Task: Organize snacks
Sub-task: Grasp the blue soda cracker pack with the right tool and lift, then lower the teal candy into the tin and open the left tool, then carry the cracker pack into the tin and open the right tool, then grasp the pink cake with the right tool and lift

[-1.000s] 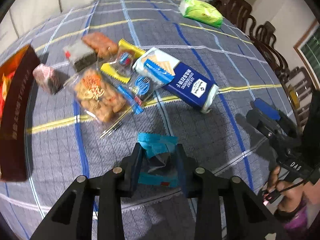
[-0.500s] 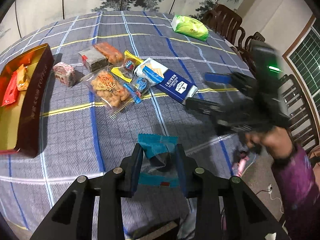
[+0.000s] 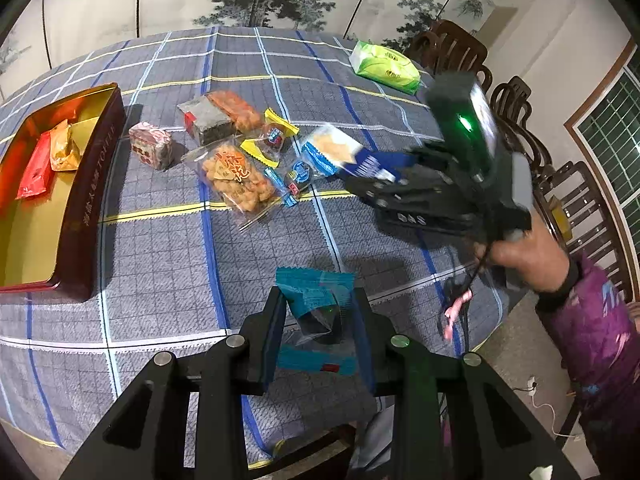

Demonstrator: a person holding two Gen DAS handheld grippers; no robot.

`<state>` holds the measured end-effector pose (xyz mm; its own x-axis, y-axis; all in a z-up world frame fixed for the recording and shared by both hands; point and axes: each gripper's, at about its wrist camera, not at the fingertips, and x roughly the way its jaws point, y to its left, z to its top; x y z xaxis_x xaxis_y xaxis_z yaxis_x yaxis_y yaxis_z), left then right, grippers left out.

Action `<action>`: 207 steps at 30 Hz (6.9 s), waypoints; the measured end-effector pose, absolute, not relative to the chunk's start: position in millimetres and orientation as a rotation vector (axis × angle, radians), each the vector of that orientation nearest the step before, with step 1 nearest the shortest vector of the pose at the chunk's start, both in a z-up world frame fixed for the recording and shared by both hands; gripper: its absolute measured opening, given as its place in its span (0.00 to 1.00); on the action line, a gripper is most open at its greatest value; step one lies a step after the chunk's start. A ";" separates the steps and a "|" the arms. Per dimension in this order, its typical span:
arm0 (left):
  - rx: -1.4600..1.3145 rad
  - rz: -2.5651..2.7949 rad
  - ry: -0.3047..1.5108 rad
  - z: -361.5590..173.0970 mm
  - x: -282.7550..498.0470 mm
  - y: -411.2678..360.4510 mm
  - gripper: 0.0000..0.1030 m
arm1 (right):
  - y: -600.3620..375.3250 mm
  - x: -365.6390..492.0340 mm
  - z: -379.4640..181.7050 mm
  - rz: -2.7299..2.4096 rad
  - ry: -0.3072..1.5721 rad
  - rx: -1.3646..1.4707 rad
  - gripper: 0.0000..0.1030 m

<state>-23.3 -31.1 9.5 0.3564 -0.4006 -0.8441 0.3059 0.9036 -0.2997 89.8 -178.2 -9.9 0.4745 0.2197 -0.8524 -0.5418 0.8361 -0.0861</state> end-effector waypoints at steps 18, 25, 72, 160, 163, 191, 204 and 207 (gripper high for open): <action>-0.165 -0.358 1.027 41.5 -20.7 42.8 0.28 | -290.5 47.6 -12.0 0.165 0.872 0.134 0.49; -0.106 -0.164 0.994 38.7 13.3 117.1 0.28 | -279.9 48.6 -13.9 0.131 0.866 0.068 0.49; 0.130 0.077 1.017 -38.5 88.8 196.6 0.32 | -270.8 48.6 -16.0 0.113 0.870 0.048 0.50; 0.011 0.150 0.918 17.2 -81.7 224.3 0.74 | 123.9 125.9 26.6 0.603 1.041 0.068 0.51; 0.012 0.149 0.920 18.0 -80.9 223.2 0.74 | 117.7 124.6 31.1 0.624 1.023 0.100 0.52; 0.078 0.094 0.953 17.5 -53.5 175.9 0.75 | 44.1 154.4 4.1 0.620 1.025 -0.450 0.24; 0.070 -0.184 0.993 29.1 -35.4 94.8 0.75 | -219.3 54.4 37.9 0.265 0.889 0.079 0.24; 0.007 -0.254 1.041 25.2 -14.8 73.6 0.75 | -264.6 51.9 29.1 0.195 0.898 0.116 0.24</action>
<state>-14.8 73.6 25.2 0.4786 -0.2046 -0.8539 0.2116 0.9707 -0.1141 51.9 -264.6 29.1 0.6067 0.2168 -0.7648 -0.1198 0.9760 0.1816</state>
